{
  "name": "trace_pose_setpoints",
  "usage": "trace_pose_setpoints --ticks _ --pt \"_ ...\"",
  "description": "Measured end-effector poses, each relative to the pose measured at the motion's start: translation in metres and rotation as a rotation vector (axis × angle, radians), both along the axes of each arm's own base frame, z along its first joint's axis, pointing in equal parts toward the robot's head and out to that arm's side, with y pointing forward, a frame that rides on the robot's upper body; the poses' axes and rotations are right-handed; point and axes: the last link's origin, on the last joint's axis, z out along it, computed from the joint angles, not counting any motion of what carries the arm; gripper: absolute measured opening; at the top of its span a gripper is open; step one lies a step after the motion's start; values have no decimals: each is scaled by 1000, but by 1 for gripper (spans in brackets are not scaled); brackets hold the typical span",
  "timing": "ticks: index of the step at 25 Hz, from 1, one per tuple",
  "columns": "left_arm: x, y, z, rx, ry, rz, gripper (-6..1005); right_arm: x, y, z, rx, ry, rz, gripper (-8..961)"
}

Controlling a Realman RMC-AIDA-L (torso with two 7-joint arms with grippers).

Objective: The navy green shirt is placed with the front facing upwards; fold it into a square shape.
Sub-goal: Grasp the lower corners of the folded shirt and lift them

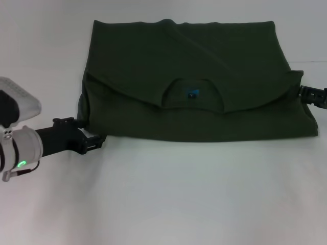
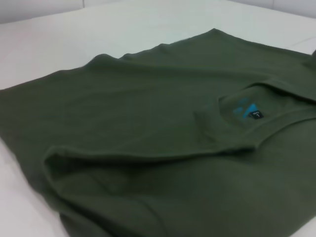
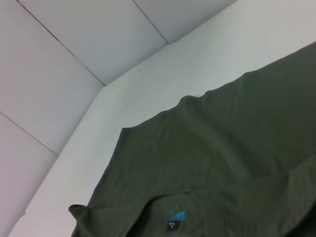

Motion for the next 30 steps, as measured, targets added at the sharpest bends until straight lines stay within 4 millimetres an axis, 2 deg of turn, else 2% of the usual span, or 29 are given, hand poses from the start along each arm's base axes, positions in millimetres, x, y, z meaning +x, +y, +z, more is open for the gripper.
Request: trace_pose_setpoints --ticks 5,15,20,26,30 --pt "4 4 -4 -11 21 -12 596 3 -3 -1 0 4 -12 747" --pt "7 10 0 5 18 15 565 10 -8 0 7 6 -29 745" --pt "7 11 -1 1 30 18 331 13 -11 2 5 4 -33 743" --pt "7 10 -2 0 28 20 135 16 -12 6 -1 -11 -41 738" --pt "9 11 2 2 25 13 47 22 -10 9 -58 -70 -80 731"
